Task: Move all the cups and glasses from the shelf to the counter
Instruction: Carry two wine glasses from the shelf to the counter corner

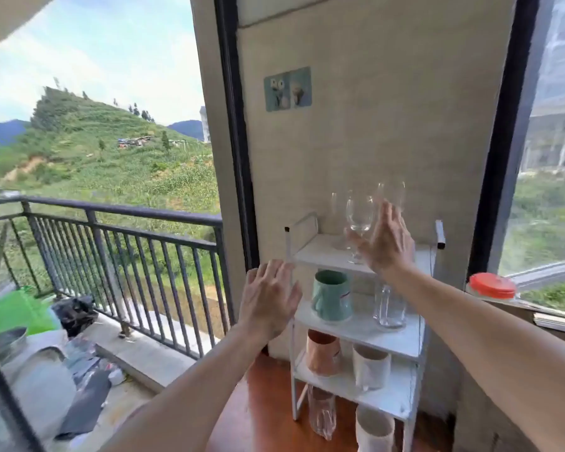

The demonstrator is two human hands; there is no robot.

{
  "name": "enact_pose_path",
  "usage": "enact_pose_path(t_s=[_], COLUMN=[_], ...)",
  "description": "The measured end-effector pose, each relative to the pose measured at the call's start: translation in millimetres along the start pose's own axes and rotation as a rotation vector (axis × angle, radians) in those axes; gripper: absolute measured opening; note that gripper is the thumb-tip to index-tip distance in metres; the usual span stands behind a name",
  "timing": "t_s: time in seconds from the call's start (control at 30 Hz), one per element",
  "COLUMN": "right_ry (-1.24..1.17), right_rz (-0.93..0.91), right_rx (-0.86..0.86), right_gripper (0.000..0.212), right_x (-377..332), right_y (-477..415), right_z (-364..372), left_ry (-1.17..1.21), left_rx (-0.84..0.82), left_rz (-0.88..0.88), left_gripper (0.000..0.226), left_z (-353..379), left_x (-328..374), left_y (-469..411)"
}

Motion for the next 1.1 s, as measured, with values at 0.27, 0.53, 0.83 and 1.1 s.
enact_pose_path(t_s=[0.27, 0.53, 0.83, 1.1], right_ry=[-0.102, -0.058, 0.012, -0.034], right_rz=[0.247, 0.182, 0.215, 0.159], right_rx=[0.183, 0.335, 0.363, 0.382], right_gripper=[0.082, 0.073, 0.072, 0.07], right_x=[32.7, 42.2, 45.8, 20.2], right_y=[-27.4, -12.0, 4.5, 17.8], right_z=[37.8, 6.5, -14.5, -24.1], left_ry=[0.31, 0.647, 0.79, 0.932], left_rx=[0.051, -0.23, -0.331, -0.189], left_rz=[0.136, -0.069, -0.234, -0.166], left_gripper=[0.035, 0.08, 0.093, 0.077], left_z=[12.9, 85.8, 139.0, 102.7], left_x=[12.6, 62.9, 84.7, 70.8], left_y=[-112.9, -179.6, -192.7, -161.2])
Point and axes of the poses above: each hand's wrist, its own y-axis away from the middle knuckle, its own z-axis out of the palm, x = y × z, the point moved 7 cm from there along -y, towards the middle knuckle, and after that the axes turned 15 degrees about -z, right-handed, at the moved point
